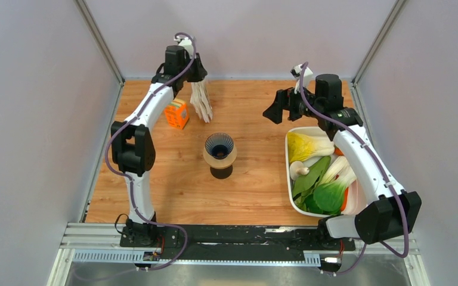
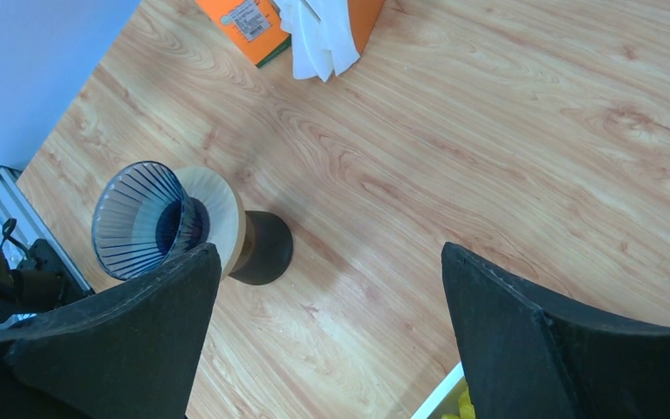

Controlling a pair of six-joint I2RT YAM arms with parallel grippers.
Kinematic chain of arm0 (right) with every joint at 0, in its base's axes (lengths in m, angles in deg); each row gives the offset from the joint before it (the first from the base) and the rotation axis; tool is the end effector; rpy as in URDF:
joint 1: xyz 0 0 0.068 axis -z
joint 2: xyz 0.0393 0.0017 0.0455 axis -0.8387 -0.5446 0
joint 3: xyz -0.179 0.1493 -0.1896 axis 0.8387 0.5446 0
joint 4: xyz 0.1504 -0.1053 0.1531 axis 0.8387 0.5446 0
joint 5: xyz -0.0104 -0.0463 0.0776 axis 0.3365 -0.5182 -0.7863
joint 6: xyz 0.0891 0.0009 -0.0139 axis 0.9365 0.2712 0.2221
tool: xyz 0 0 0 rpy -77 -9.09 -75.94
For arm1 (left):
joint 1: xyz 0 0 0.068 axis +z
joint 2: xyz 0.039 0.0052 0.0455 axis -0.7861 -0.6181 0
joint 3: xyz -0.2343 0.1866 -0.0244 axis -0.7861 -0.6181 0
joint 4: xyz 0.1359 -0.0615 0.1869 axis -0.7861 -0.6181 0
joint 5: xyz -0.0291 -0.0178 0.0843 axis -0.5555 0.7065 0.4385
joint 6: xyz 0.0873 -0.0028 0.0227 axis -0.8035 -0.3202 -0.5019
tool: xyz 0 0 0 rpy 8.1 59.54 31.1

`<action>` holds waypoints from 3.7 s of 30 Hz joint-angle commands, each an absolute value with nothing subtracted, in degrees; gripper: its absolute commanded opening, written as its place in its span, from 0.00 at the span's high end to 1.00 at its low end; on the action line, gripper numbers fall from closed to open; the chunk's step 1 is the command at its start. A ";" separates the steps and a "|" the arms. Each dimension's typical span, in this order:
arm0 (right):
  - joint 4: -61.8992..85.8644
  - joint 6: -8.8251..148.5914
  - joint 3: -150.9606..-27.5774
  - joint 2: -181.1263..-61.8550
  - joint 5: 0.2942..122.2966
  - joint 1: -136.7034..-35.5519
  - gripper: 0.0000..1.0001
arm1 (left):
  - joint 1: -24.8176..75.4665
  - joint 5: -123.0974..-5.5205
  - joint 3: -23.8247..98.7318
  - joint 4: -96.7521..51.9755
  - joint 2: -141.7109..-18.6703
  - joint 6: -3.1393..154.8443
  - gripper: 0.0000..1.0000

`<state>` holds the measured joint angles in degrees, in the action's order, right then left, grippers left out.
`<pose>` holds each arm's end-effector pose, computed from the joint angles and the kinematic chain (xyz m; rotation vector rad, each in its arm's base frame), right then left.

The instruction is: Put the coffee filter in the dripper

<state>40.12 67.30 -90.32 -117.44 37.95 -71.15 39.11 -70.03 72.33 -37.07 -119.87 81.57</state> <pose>0.2815 0.1137 0.3877 -0.5122 2.0213 0.7564 0.4969 -0.1321 0.3534 0.0877 1.9620 -0.5825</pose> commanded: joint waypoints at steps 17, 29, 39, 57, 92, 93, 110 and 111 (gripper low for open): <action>37.24 68.06 -89.42 -117.05 38.33 -69.84 0.00 | 35.45 -51.35 78.95 -43.46 -128.47 82.76 0.74; 37.06 68.26 -89.41 -117.95 37.92 -69.74 0.00 | 35.12 -53.40 78.97 -43.28 -130.34 83.09 0.74; 37.06 68.34 -89.49 -117.93 37.57 -69.49 0.00 | 34.99 -53.06 80.20 -43.81 -132.06 83.51 0.75; 37.14 68.47 -89.75 -118.02 37.39 -69.10 0.00 | 34.95 -52.29 81.77 -44.91 -133.98 84.15 0.77; 37.12 69.07 -90.13 -118.99 36.77 -68.51 0.00 | 34.84 -51.63 84.07 -45.89 -136.62 85.70 0.93; 37.13 69.05 -90.25 -118.99 36.63 -68.48 0.00 | 34.79 -51.64 84.27 -45.96 -136.53 85.75 0.98; 37.22 69.16 -91.41 -118.64 35.05 -68.36 0.00 | 34.07 -52.37 85.80 -50.05 -125.20 84.04 1.00; 37.19 69.03 -91.56 -118.56 34.98 -68.26 0.00 | 34.03 -52.82 85.63 -50.48 -124.10 83.63 1.00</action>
<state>39.40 68.43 -89.42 -119.08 36.60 -68.75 34.39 -51.53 83.08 -49.49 -131.70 84.94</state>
